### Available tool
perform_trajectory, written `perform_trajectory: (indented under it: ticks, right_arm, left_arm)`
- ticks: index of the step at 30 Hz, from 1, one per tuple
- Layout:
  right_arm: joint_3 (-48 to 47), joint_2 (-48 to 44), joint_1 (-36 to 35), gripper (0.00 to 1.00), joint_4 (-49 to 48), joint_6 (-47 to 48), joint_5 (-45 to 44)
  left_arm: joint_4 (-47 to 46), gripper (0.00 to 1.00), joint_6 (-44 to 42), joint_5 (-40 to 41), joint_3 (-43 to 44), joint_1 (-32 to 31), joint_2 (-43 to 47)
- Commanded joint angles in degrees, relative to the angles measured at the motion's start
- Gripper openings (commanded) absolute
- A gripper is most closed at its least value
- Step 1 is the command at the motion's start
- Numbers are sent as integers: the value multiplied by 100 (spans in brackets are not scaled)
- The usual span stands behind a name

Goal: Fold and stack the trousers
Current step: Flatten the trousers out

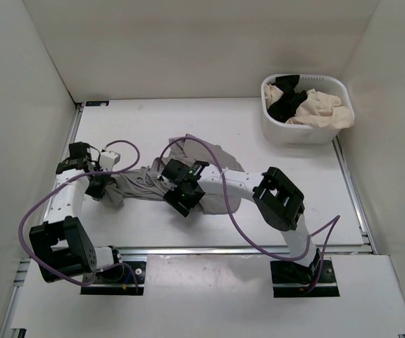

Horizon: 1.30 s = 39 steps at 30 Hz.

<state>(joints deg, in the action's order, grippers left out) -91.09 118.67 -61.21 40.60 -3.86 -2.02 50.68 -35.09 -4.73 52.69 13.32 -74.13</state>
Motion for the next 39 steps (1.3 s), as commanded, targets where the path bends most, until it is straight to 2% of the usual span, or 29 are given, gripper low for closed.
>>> perform_trajectory:
  ticks: [1,5,8,9,10,13,14,16,18,19,21,25,27,28,31,33,34,39]
  right_arm:
    - [-85,42,-14,75,10,-562,-921]
    - [-75,156,-14,57,-97,-774,-1371]
    - [-278,350,48,23,123,-888,-1240]
    - [-356,263,100,3,185,-889,-1239]
    - [-409,157,101,0,263,-889,-1239]
    - [-1101,-431,520,0,405,-1020,-618]
    - [-1739,-763,679,0,405,-1264,63]
    - [-2463,-1055,1204,0,343,-1669,595]
    - [-3331,-1381,1610,0,38,-2468,991]
    - [-3423,-1504,2004,0,-138,-2740,1280]
    - [-3329,-1995,2331,0,-455,-3302,1336]
    - [-2320,-3223,3403,0,-702,-3911,1125]
    - [-1275,-3744,3877,0,-834,-4192,1064]
    - [-958,-4225,4306,0,-834,-4254,1064]
    - [-51,-4921,5019,0,-519,-4308,1011]
    - [344,-5195,5372,0,-115,-4377,1124]
    - [851,-5475,5470,0,-35,-4508,1186]
    - [2664,-6354,5673,0,-201,-5055,1512]
  left_arm:
    - [-110,14,20,34,-30,21,390]
    - [-49,14,20,-19,75,21,390]
    - [13,14,20,-19,189,21,390]
    - [13,14,20,-19,189,21,390]
    - [13,14,-32,42,189,21,390]
    - [13,14,-112,209,321,21,390]
    - [-66,14,-190,349,426,74,390]
    - [-215,14,-288,412,584,152,259]
    - [-294,14,-445,491,925,310,145]
    - [-347,14,-446,552,1067,364,-30]
    - [-348,14,-446,552,1583,582,-250]
    - [-348,14,-446,500,2455,865,-839]
    - [-348,14,-516,500,2728,935,-971]
    - [-348,14,-516,500,2947,935,-1024]
    - [-348,14,-639,500,3229,935,-1191]
    - [-348,14,-692,500,3291,935,-1271]
    - [-348,14,-692,560,3292,935,-1332]
    - [-348,14,-692,483,3406,935,-1438]
